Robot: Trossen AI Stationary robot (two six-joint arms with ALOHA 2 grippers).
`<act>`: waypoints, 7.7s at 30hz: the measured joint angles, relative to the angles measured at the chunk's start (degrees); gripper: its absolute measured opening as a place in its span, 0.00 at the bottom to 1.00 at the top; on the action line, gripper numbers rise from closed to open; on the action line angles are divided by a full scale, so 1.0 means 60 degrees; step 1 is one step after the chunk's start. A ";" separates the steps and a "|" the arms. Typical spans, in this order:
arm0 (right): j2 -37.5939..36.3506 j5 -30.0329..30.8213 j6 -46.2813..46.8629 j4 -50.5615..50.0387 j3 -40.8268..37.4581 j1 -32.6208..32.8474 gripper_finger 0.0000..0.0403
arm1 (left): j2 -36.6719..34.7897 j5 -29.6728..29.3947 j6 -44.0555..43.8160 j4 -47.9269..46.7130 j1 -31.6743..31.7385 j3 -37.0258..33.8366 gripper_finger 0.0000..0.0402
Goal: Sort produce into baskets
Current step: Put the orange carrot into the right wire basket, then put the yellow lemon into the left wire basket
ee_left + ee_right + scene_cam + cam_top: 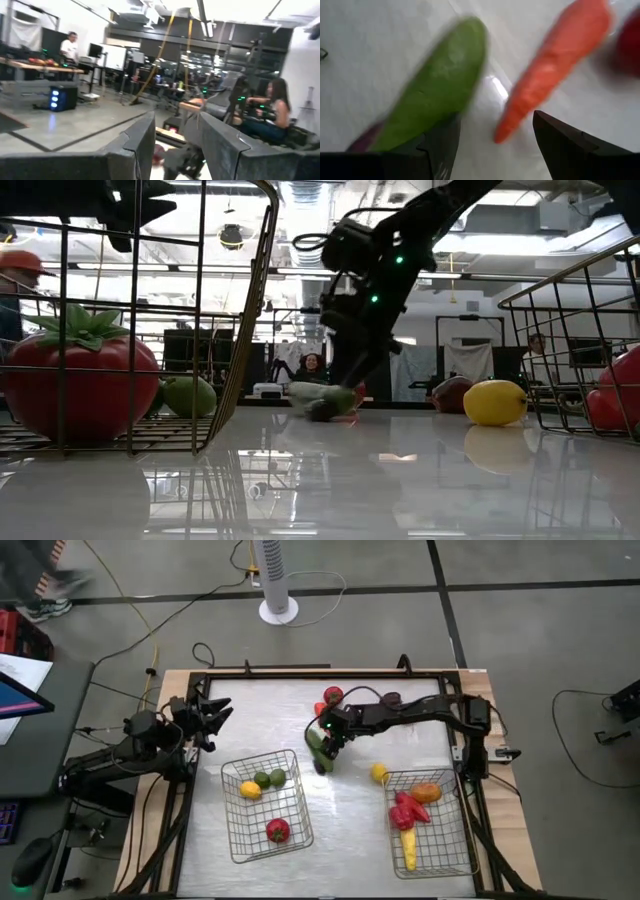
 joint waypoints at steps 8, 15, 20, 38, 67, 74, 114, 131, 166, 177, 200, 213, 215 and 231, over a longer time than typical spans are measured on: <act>0.0468 -0.0026 -0.0024 -0.0080 0.0272 0.0058 0.68 | 0.0000 0.0655 -0.0359 -0.0216 -0.0003 0.0000 0.33; 0.0438 -0.0026 -0.0298 -0.0148 0.0270 0.0113 0.61 | 0.0000 0.0666 -0.0523 -0.0473 -0.0003 0.0000 0.33; 0.0102 0.0044 -0.0606 -0.0183 0.0265 0.0212 0.59 | 0.0000 0.0739 -0.0527 -0.0561 -0.0003 0.0000 0.33; 0.0873 0.2659 -0.0268 0.1159 0.0265 -0.0088 0.58 | -0.0001 0.0793 -0.0759 -0.0620 0.0001 0.0000 0.33; 0.0572 0.2414 -0.0776 -0.1351 0.1185 0.1043 0.30 | -0.0004 0.0804 -0.0496 -0.0814 -0.0003 0.0000 0.33; -0.1142 0.3049 -0.0328 -0.3189 0.1371 0.2776 0.32 | 0.0000 0.0809 -0.0573 -0.0962 -0.0017 0.0000 0.33; -0.6308 0.2698 0.8907 -0.7224 -0.2812 0.8578 0.65 | 0.0000 0.0558 -0.0909 -0.1173 -0.0017 0.0000 0.33; -0.5986 0.1351 0.3406 -0.4919 -0.1986 0.3104 0.66 | 0.0000 0.0549 -0.1013 -0.1180 -0.0020 0.0000 0.33; 0.0449 -0.1531 -0.1097 -0.9316 0.2985 0.1268 0.66 | -0.0004 0.0549 -0.0758 -0.1639 -0.0021 0.0000 0.33; 0.0463 -0.0875 -0.2017 -0.8186 0.2989 0.0993 0.68 | -0.0004 0.0547 -0.0373 -0.1718 -0.0021 0.0000 0.33; 0.0460 -0.0800 -0.1425 -0.8212 0.2915 0.2452 0.93 | -0.0004 0.0500 -0.0339 -0.1723 -0.0020 0.0000 0.33; 0.0461 -0.0517 -0.1157 -0.7795 0.1232 0.2578 0.95 | -0.0004 0.0498 -0.0510 -0.1719 -0.0021 0.0000 0.33; 0.0460 -0.0517 -0.1158 -0.7710 0.1070 0.2521 0.95 | -0.0004 0.0491 -0.0510 -0.1719 -0.0019 0.0000 0.33; 0.0461 -0.0517 -0.1340 -0.7317 0.0378 0.1913 0.71 | -0.0004 0.0476 -0.0503 -0.1719 -0.0017 0.0000 0.33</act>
